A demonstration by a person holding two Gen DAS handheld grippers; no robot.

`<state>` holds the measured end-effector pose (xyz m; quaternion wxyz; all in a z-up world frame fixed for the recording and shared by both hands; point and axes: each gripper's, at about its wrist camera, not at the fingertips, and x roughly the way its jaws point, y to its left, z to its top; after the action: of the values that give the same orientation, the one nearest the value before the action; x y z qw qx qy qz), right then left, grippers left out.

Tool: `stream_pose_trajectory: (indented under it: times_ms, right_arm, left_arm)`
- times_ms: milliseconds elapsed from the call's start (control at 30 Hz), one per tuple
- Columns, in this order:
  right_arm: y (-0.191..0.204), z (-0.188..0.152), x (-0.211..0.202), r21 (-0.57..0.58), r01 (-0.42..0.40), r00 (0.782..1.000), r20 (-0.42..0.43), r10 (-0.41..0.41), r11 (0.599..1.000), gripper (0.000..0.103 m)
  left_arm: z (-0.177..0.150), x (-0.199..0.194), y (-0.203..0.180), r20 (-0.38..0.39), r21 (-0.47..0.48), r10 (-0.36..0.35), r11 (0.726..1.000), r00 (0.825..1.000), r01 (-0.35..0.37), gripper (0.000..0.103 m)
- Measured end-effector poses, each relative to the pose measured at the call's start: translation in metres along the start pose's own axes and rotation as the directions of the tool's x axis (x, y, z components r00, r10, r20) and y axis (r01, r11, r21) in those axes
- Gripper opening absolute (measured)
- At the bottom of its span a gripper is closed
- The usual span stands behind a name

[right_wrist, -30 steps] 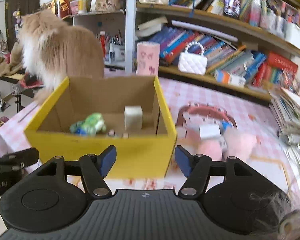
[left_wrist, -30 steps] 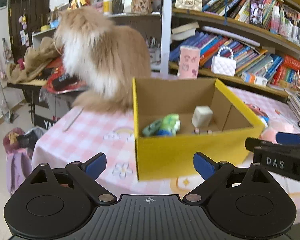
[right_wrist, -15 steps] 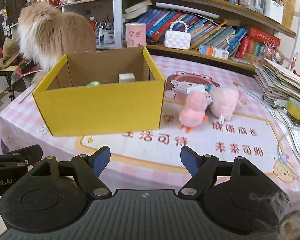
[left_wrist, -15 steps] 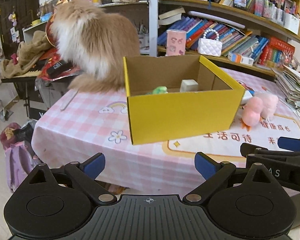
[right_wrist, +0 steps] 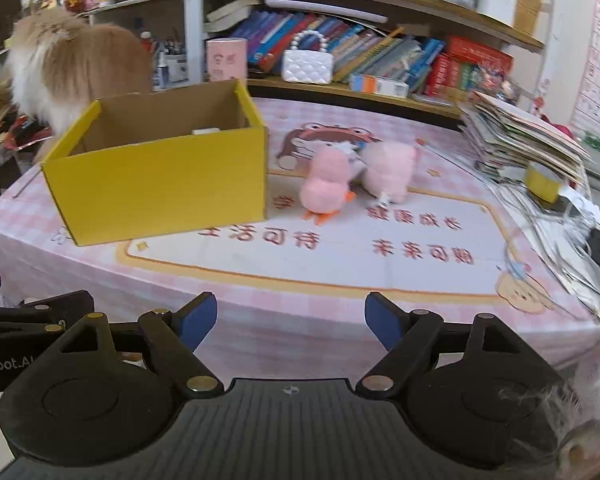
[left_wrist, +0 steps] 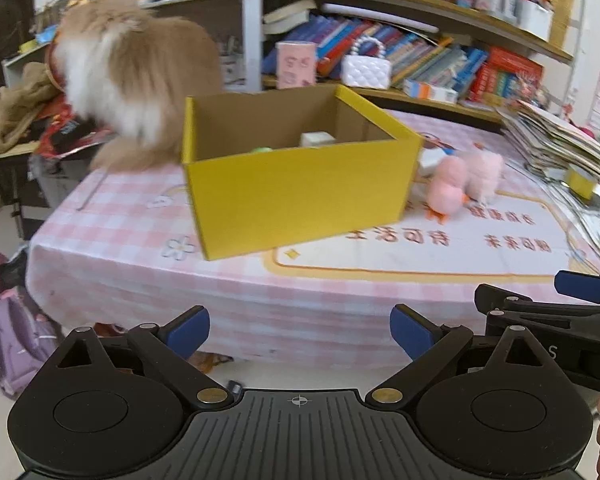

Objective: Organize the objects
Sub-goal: 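Withdraw both tools away from the box, then move both tools toward the two pink plush chicks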

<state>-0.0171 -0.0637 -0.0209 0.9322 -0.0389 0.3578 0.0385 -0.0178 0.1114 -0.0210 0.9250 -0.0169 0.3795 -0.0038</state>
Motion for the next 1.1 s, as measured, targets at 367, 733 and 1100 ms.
stream_pose_trajectory:
  times_ms: [367,733,1100]
  right_arm:
    - [-0.042,-0.013,-0.007,0.092,0.098,0.995,-0.028,-0.096,0.991,0.083]
    - [-0.093,-0.014,0.007,0.162,0.176,0.983,-0.071,-0.166,0.971,0.083]
    - [-0.135,0.016,0.042,0.171,0.17,0.985,-0.065,-0.161,0.97,0.083]
  left_arm:
    - [0.005,0.01,-0.041,-0.019,0.092,-0.089,0.992,0.996,0.091,0.098]
    - [0.021,0.037,-0.092,-0.064,0.168,-0.152,0.972,0.986,0.161,0.098]
    - [0.048,0.067,-0.125,-0.054,0.166,-0.135,0.976,0.989,0.142,0.098]
